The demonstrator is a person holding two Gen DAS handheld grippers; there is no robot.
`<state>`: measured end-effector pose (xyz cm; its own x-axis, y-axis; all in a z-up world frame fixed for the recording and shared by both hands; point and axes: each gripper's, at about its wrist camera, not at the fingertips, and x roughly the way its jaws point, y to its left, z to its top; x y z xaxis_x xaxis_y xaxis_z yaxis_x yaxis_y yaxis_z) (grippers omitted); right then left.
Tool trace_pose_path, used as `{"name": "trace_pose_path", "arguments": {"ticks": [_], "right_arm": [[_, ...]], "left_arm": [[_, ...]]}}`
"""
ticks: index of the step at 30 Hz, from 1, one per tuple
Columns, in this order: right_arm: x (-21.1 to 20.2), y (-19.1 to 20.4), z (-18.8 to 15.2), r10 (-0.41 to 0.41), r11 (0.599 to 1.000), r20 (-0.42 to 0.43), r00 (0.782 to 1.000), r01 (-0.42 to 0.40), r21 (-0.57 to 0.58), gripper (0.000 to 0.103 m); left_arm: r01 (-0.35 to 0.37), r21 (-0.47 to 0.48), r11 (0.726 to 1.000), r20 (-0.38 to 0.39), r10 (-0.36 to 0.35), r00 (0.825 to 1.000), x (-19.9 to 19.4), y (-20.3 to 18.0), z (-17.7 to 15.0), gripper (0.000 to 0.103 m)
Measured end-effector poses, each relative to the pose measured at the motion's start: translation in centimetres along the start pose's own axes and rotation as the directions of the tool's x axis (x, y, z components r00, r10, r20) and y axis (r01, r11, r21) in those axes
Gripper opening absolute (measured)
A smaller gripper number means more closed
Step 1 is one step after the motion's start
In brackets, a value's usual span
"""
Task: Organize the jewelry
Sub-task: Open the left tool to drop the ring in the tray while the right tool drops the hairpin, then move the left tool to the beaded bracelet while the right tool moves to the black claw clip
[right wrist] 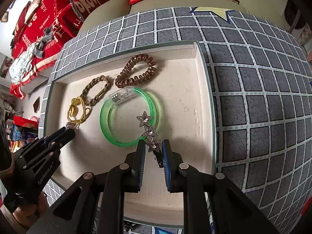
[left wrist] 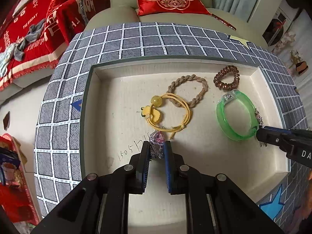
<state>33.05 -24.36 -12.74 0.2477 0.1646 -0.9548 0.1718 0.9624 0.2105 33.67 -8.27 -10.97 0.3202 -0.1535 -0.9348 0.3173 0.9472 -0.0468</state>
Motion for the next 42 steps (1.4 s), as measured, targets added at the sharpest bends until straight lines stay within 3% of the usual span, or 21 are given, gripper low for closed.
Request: {"name": "trace_pose_path", "arguments": {"ticks": [6, 7, 8, 10, 25, 32, 34, 35, 36, 37, 39, 42], "right_arm": [[0.0, -0.3, -0.1, 0.008, 1.000, -0.003, 1.000, -0.008, 0.014, 0.020], [0.2, -0.2, -0.1, 0.013, 1.000, -0.011, 1.000, -0.013, 0.020, 0.027], [0.2, -0.2, -0.2, 0.015, 1.000, -0.016, 1.000, -0.015, 0.024, 0.044], [0.2, -0.3, -0.3, 0.024, 0.999, -0.012, 1.000, -0.024, 0.032, 0.062], [-4.4, 0.0, -2.6, 0.101, 0.991, 0.087, 0.991, -0.107, 0.076, 0.063], [-5.7, 0.4, -4.9, 0.117, 0.989, 0.094, 0.989, -0.125, 0.080, 0.070], [-6.3, 0.5, -5.7, 0.123, 0.988, 0.099, 0.987, -0.131, 0.077, 0.079], [-6.4, 0.5, -5.9, 0.125, 0.988, 0.103, 0.987, -0.134, 0.077, 0.081], [-6.7, 0.6, -6.2, 0.128, 0.988, 0.106, 0.986, -0.137, 0.076, 0.081], [-6.9, 0.6, -6.6, 0.129, 0.988, 0.109, 0.986, -0.138, 0.076, 0.081], [-7.1, 0.6, -7.2, 0.126, 0.988, 0.109, 0.986, -0.135, 0.079, 0.081], [-7.4, 0.5, -8.3, 0.123, 0.988, 0.107, 0.987, -0.132, 0.085, 0.084]], "left_arm": [[-0.014, 0.003, 1.000, -0.001, 0.014, 1.000, -0.1, -0.4, -0.2, 0.029], [-0.027, 0.007, 1.000, 0.005, 0.027, 1.000, -0.2, -0.4, -0.3, 0.029], [-0.040, 0.012, 0.999, 0.011, 0.040, 0.999, -0.4, -0.5, -0.4, 0.029], [-0.051, 0.017, 0.999, 0.018, 0.051, 0.999, -0.6, -0.5, -0.7, 0.029], [0.003, -0.004, 1.000, 0.059, -0.003, 0.998, -3.0, 0.3, -1.7, 0.030], [0.022, -0.001, 1.000, 0.078, -0.022, 0.997, -5.0, 0.5, -3.3, 0.030], [0.030, -0.003, 1.000, 0.077, -0.030, 0.997, -5.5, 0.6, -4.0, 0.030], [0.031, -0.003, 1.000, 0.075, -0.031, 0.997, -5.7, 0.6, -4.2, 0.035], [0.030, -0.005, 1.000, 0.071, -0.029, 0.997, -5.9, 0.7, -4.6, 0.078], [0.022, -0.010, 1.000, 0.071, -0.021, 0.997, -6.2, 0.8, -4.9, 0.103], [0.006, -0.016, 1.000, 0.115, -0.005, 0.993, -7.4, 0.9, -5.7, 0.103], [0.008, -0.004, 1.000, 0.106, -0.008, 0.994, -8.2, 0.9, -6.6, 0.103]]}}
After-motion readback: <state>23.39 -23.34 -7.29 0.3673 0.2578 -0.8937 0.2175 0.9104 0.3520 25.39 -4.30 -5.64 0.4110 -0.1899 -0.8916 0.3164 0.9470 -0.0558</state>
